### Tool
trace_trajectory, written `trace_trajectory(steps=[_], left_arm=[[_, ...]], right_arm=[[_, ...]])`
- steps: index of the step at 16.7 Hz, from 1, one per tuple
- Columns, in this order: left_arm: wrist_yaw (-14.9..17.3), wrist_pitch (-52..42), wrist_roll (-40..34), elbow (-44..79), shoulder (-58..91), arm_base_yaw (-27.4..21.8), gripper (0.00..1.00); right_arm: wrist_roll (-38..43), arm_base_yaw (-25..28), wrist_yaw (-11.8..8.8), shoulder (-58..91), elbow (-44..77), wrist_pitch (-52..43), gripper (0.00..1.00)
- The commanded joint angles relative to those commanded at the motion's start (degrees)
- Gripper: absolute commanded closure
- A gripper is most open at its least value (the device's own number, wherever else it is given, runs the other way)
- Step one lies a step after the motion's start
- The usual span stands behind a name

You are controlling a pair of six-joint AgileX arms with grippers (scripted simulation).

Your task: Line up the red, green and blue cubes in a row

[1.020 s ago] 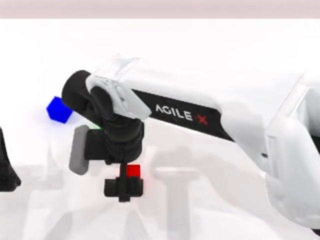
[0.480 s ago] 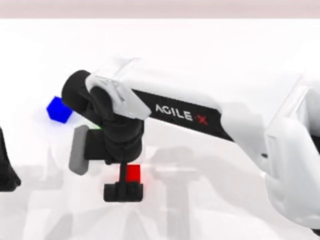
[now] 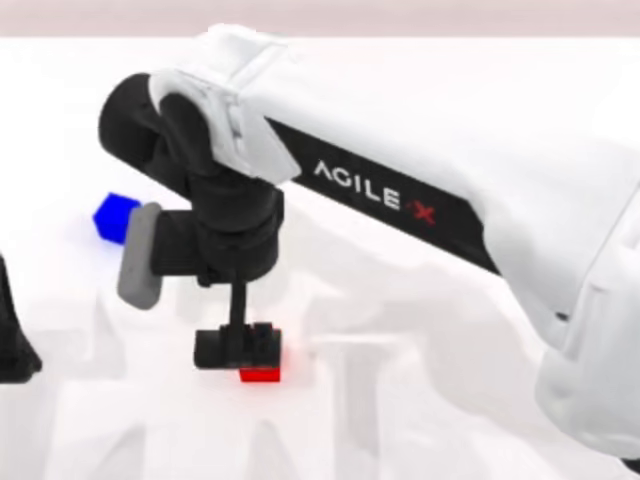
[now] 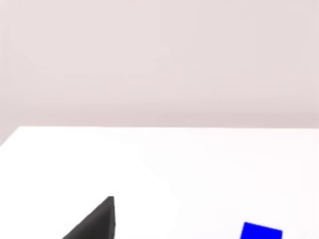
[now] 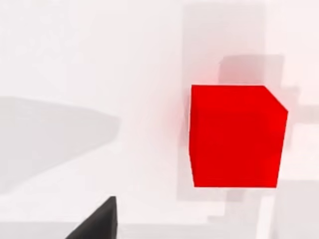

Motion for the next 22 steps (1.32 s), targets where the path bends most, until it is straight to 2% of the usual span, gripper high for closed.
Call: trace_trajectory(steps=[7,11,16,22], left_arm=[[0.0,-0.4,-0.1,0.5,0.5,-0.2,0.0],[0.2,-5.5,-1.7,8.2,8.2,-2.0,0.0],[0.2,-18.4,-5.4,28.4,30.0,-5.8,0.0],[0.1,-39.1,-11.0,59.5,69.5,-11.7,0.0]], right_arm=[[0.1,-0.4,0.0,-0.7,0.3,-0.4,0.0],[1.9,-4.0,-0.7,-8.9,-7.1,5.8,0.0],[7.9,-13.8,-2.0,-32.7,-27.2,20.7,0.0],[18.6,-29.2,-3.2,-72.8,-66.2,42.7,0.0]])
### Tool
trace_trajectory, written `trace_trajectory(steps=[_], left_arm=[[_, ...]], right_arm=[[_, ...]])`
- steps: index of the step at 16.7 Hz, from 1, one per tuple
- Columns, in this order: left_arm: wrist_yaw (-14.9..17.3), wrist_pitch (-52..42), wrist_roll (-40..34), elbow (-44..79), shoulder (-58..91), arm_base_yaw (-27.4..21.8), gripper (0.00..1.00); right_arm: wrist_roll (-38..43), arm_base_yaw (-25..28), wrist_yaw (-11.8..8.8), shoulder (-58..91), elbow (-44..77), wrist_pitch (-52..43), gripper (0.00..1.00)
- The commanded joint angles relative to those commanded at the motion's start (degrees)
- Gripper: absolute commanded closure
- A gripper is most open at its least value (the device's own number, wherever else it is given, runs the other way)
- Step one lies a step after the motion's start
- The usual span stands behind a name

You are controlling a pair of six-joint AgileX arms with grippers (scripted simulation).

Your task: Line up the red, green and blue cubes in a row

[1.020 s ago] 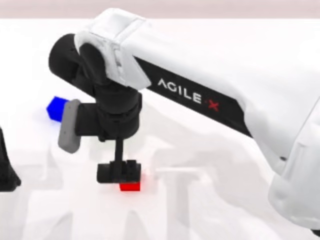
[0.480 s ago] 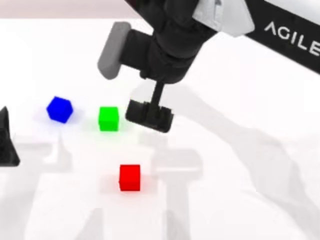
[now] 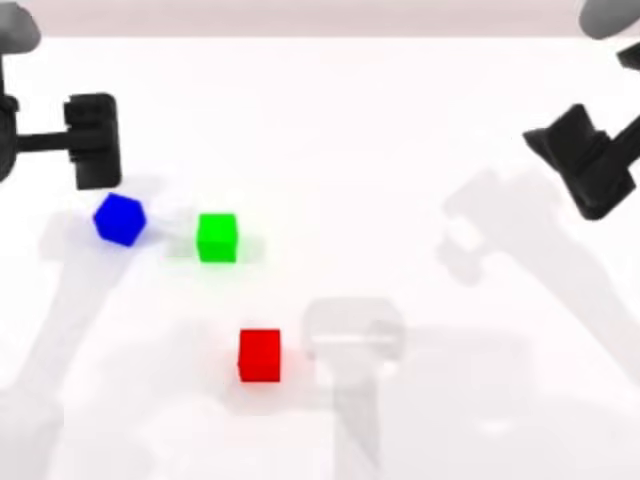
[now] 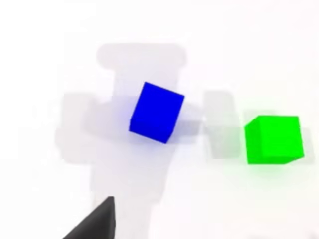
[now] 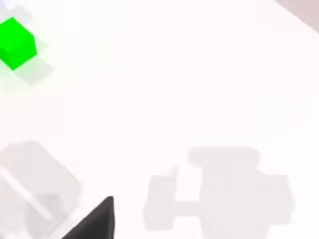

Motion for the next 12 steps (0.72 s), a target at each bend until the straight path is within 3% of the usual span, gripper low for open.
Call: trace_trajectory(steps=[7,12], left_arm=[[0.1,-21.3,-5.9,31.2,38.9,-6.2,0.0],[0.1,-30.4,-8.7,47.2,55.3,-9.2,0.0]], right_arm=[[11.2,-15.6,1.2,-44.2,-46.0,24.3,0.0],[16.1,-22.2,2.9,-63.8,-65.1,37.1,0.0]])
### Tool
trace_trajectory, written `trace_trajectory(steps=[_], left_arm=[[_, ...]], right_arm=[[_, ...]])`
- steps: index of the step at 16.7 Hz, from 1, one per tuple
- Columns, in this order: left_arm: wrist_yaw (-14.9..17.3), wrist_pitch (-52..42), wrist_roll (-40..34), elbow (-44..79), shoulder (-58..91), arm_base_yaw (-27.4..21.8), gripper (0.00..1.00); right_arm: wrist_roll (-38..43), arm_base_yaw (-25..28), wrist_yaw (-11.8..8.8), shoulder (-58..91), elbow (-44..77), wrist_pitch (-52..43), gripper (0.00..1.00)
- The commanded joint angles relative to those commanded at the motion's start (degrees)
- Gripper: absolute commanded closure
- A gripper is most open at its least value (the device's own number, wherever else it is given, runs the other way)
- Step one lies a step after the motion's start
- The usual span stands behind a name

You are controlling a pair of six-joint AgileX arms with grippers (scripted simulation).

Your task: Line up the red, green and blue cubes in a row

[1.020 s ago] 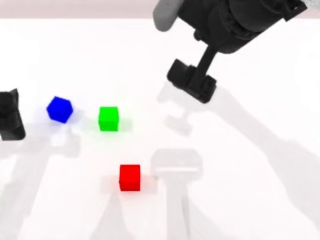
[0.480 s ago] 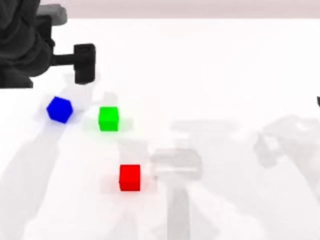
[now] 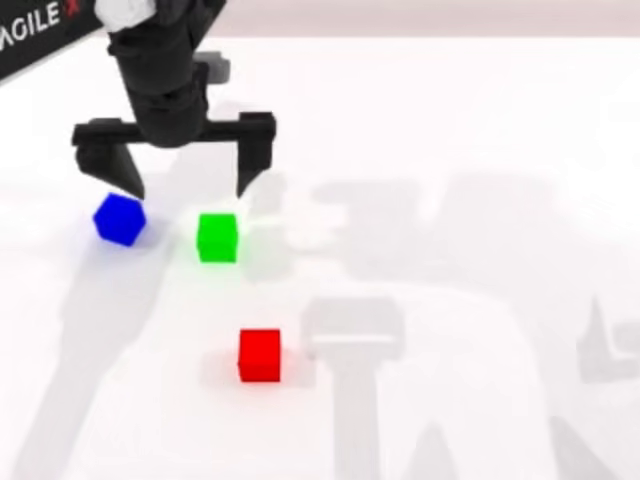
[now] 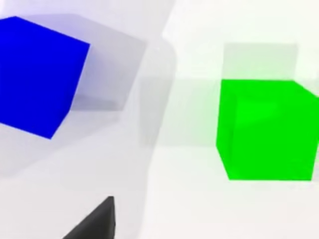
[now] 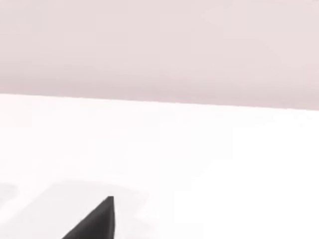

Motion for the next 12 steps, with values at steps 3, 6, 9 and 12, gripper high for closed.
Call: trace_trajectory(steps=[3,6,9,12], left_arm=[[0.0,-2.2,-0.8,4.2,4.3,-0.8,0.0],[0.0,-2.4,-0.8,4.6,4.7,-0.8,0.0],[0.0,-2.2,-0.8,4.4,4.8,-0.6,0.0],[0.0,1.9,-0.6,1.2,5.7,-0.7,0.0]], right_arm=[[1.3,-1.6,0.6,-4.7,-4.3,3.6,0.0],[1.4,-1.7,0.6,-5.1,-4.7,3.9,0.0],[1.4,-1.7,0.6,-5.1,-4.7,3.9,0.0],[1.4,-1.7,0.6,-5.1,-4.7,3.9,0.0]])
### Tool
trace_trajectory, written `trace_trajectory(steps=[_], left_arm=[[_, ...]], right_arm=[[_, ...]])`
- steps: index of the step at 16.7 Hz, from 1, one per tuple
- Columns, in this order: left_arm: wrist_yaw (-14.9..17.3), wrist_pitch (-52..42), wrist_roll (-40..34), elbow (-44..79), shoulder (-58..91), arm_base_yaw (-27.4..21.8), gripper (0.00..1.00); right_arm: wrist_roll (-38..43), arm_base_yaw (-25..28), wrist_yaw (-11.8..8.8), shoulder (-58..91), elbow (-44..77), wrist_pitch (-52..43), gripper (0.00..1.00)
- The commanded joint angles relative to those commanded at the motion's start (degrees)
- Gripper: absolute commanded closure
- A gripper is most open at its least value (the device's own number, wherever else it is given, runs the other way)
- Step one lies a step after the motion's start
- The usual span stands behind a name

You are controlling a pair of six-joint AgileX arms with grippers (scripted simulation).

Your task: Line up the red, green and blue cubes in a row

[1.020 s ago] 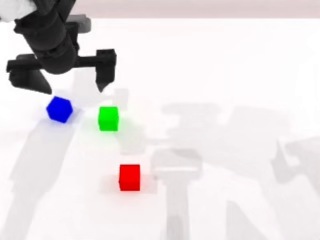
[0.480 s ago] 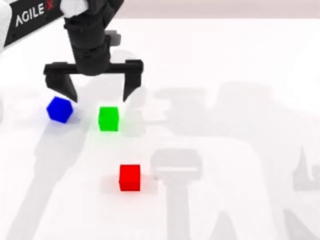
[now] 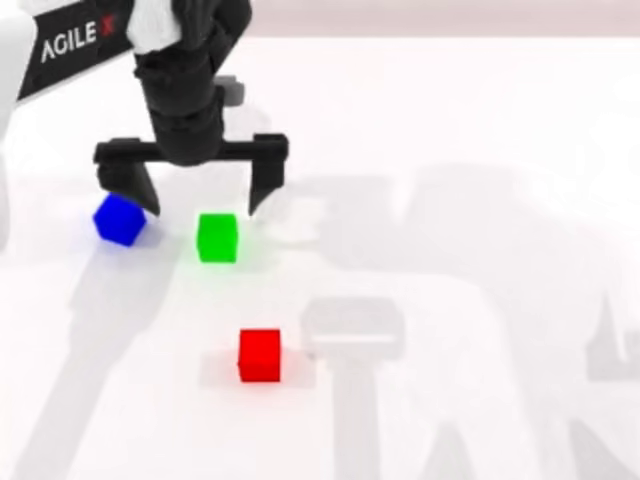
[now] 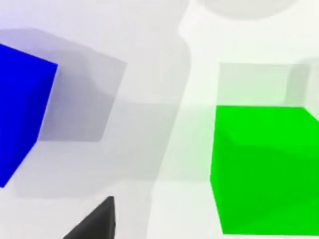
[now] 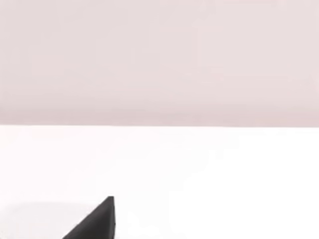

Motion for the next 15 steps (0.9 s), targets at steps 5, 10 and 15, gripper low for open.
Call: trace_trajectory(steps=[5,10,15], left_arm=[[0.0,10.4,0.0,-7.3,2.8,-0.1,0.0],[0.0,11.3,-0.1,-8.0,3.2,-0.1,0.0],[0.0,11.3,-0.1,-8.0,3.2,-0.1,0.38]], right_arm=[[0.0,0.0,0.0,0.0,0.0,0.0,0.0],[0.0,0.0,0.0,0.0,0.0,0.0,0.0],[0.0,0.0,0.0,0.0,0.0,0.0,0.0]])
